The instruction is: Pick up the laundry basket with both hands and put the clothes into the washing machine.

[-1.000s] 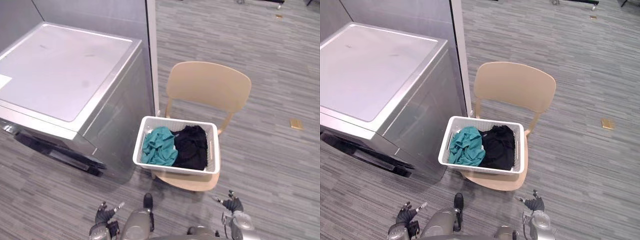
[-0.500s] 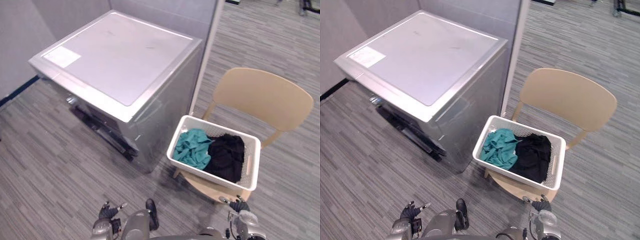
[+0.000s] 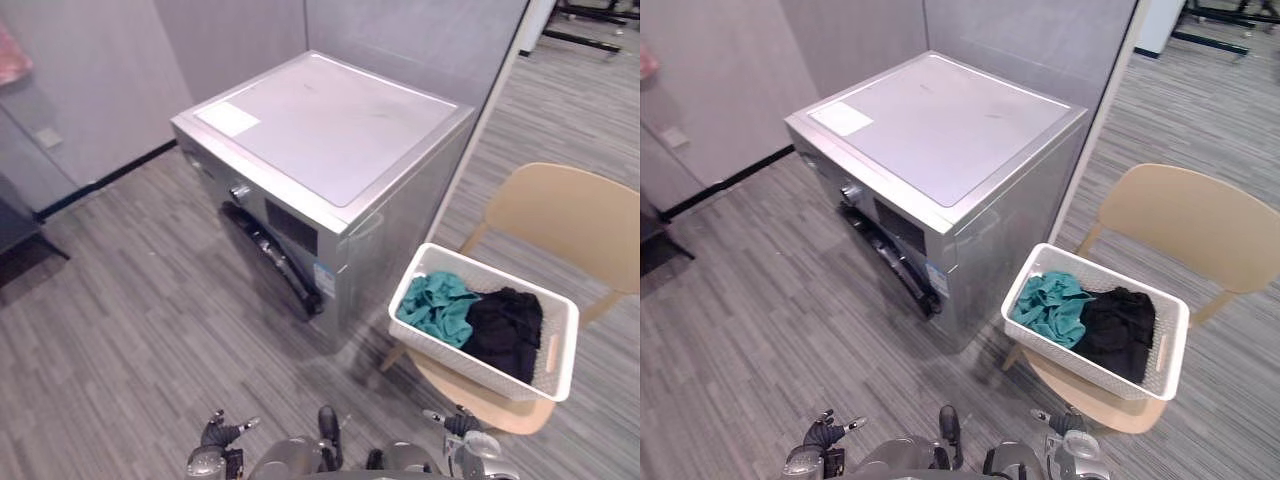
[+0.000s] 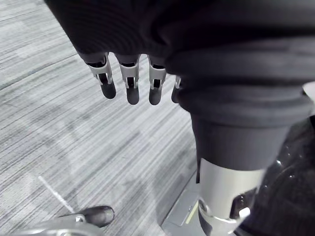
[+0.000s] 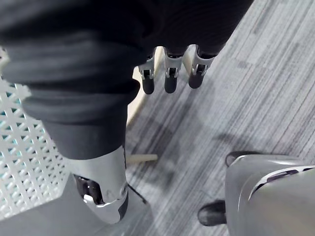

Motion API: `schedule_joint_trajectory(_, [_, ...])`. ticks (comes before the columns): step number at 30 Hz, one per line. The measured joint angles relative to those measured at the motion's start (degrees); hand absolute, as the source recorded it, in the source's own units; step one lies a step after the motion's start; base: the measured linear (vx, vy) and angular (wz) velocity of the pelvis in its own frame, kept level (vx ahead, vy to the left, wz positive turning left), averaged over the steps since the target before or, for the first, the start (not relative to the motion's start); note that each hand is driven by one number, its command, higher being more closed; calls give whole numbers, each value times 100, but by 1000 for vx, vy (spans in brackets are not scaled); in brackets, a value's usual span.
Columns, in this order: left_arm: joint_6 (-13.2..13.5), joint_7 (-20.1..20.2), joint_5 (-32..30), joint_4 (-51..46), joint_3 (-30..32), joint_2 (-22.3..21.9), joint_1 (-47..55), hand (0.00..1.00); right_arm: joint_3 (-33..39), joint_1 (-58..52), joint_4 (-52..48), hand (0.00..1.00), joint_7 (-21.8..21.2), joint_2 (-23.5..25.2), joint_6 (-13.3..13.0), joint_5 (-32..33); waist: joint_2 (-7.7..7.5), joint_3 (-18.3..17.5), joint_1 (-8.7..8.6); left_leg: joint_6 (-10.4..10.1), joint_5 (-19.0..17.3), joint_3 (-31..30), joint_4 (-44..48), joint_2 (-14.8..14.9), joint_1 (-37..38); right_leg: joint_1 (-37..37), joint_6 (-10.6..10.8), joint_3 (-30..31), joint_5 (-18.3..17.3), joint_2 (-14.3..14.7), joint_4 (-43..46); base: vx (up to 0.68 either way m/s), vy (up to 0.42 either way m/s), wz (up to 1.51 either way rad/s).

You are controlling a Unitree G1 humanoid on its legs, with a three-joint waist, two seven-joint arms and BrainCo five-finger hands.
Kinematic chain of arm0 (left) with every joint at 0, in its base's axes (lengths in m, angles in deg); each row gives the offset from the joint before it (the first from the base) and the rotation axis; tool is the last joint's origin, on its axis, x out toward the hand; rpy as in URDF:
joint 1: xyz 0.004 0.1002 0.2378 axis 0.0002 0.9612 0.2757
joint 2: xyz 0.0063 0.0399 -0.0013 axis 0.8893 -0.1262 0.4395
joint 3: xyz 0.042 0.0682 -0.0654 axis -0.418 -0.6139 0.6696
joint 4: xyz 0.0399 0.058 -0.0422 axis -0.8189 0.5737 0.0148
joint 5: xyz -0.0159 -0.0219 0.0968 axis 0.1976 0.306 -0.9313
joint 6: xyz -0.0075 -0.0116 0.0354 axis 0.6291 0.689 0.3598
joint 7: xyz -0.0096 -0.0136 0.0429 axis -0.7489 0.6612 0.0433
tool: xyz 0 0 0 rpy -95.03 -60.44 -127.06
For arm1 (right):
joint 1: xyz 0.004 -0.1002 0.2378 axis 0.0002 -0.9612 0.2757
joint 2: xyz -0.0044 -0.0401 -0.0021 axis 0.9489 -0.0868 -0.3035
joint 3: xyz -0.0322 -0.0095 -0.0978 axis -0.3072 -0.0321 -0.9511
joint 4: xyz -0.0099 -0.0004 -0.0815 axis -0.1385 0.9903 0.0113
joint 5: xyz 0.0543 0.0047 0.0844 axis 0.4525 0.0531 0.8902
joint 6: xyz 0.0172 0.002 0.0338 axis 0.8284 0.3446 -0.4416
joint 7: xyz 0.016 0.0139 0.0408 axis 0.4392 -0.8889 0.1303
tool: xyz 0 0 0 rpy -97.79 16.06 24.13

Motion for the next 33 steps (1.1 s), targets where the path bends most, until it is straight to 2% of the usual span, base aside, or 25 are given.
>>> schedule_joint_trajectory(1, [4,5,-8,-21,37,9,-13,0,13,-80,-6,0,-16,59,1,-2,-61,-32,71,254,-46,16,201,-39,47,29,-88,-181,214,-213,-160,-13,50,34])
schedule_joint_trajectory(2, [7,-2,-10,-9,51,47,20,0,13,-80,-8,0,-18,142,3,-10,-98,-24,63,404,-129,-15,555,98,50,124,-29,-265,247,-279,-193,26,20,33])
schedule_joint_trajectory(3, [5,-3,-10,13,55,48,48,0,9,-104,-17,0,-20,179,1,-11,-67,-42,17,401,-129,-42,647,244,123,174,-12,-357,243,-272,-220,119,-4,42])
schedule_joint_trajectory(4, [5,11,-11,18,51,8,99,0,4,-198,-32,0,-22,240,-1,-13,13,-96,12,248,-17,27,526,545,347,242,55,-460,201,-192,-245,134,15,57])
schedule_joint_trajectory(5, [8,23,-11,16,61,-28,80,0,-12,-267,-25,0,-33,273,3,-18,7,-145,46,261,90,-16,365,475,423,285,165,-373,210,-178,-288,143,43,43])
schedule_joint_trajectory(8, [8,48,-16,12,218,-35,65,0,-23,-227,-109,0,-114,357,-1,-20,-50,-161,175,329,198,-23,233,415,471,317,272,-347,311,-183,-447,128,46,6])
schedule_joint_trajectory(11, [-4,122,-31,-46,275,-56,-27,0,-248,-169,-393,0,-118,378,-14,-14,-126,-82,172,345,205,-33,1125,367,-46,312,314,-411,352,-322,-452,83,36,27])
schedule_joint_trajectory(12, [3,120,-24,-145,273,-114,-39,0,-241,-143,-496,0,-114,379,-18,-12,-149,-69,182,300,216,-33,1597,356,-314,315,322,-467,393,-446,-455,2,71,16])
schedule_joint_trajectory(13, [6,120,-10,-224,287,-145,-85,0,-230,-122,-608,0,-112,431,-16,-12,-236,-1,202,157,-41,58,2027,457,-465,320,350,-527,431,-581,-464,-2,105,7])
schedule_joint_trajectory(14, [4,120,-11,-235,286,-141,-108,0,-235,-105,-698,0,-107,457,-14,-14,-224,-3,209,225,-224,196,2264,674,-521,335,356,-526,436,-593,-457,7,139,-11])
schedule_joint_trajectory(15, [-6,115,-11,-233,280,-153,-60,0,-244,-78,-904,0,-101,473,-18,-15,-184,13,176,11,-430,384,2543,1320,-499,387,392,-530,453,-603,-436,23,138,-13])
schedule_joint_trajectory(16, [-4,112,-11,-234,268,-166,-58,0,-246,-81,-934,0,-97,465,-20,-15,-171,7,166,-34,-416,391,2498,1539,-460,385,416,-522,453,-609,-418,42,244,-15])
schedule_joint_trajectory(17, [-4,110,-11,-226,234,-207,-71,0,-245,-79,-956,0,-86,424,-18,-16,-105,-35,171,-307,-157,246,2056,1933,-315,293,627,-496,373,-652,-284,41,246,-5])
schedule_joint_trajectory(18, [-4,110,-11,-218,215,-242,-68,0,-243,-90,-970,0,-84,380,-17,-17,-18,-67,157,-518,-44,110,1778,2039,-268,232,705,-496,310,-660,-214,65,331,2])
schedule_joint_trajectory(19, [-2,111,-11,-201,152,-269,-110,0,-237,-58,-927,0,-84,279,-15,-26,-11,-83,136,-611,-268,-27,1412,1860,-150,69,840,-427,232,-769,-84,52,232,11])
schedule_joint_trajectory(20, [-3,108,-12,-184,144,-246,-148,0,-237,-46,-909,0,-86,294,-6,-29,-94,-42,130,-558,-210,6,1350,1726,-145,38,870,-366,254,-874,-89,61,263,11])
schedule_joint_trajectory(21, [-5,111,-12,-162,77,-179,-153,0,-260,-63,-859,0,-98,353,-1,-69,-189,-39,146,-502,-176,12,1279,1527,-146,52,1003,-343,350,-1022,-246,51,175,12])
schedule_joint_trajectory(23, [-1,112,-24,-163,-15,-6,-152,0,-509,-1,-829,0,-111,354,7,-128,-182,-35,169,-441,-212,20,1284,1307,-143,177,1172,-333,490,-1198,-566,62,198,13])
schedule_joint_trajectory(28, [7,88,-23,-164,1,295,-147,0,-937,599,-936,0,-119,319,-2,-241,-95,18,197,-341,-146,14,1139,1200,-265,92,1230,-307,674,-1200,-801,14,80,1])
schedule_joint_trajectory(31, [24,26,-16,-173,7,210,-158,0,-1192,1097,-1335,0,-53,237,-14,-243,8,214,219,-289,-84,-44,1138,1225,-422,-34,1226,-350,684,-1178,-703,-15,-9,7])
schedule_joint_trajectory(33, [29,-24,-9,-242,-3,120,-161,0,-1296,1415,-1496,0,48,199,-17,-244,58,318,293,-277,-21,-73,1140,1243,-548,-188,1212,-362,693,-1175,-597,-38,-33,9])
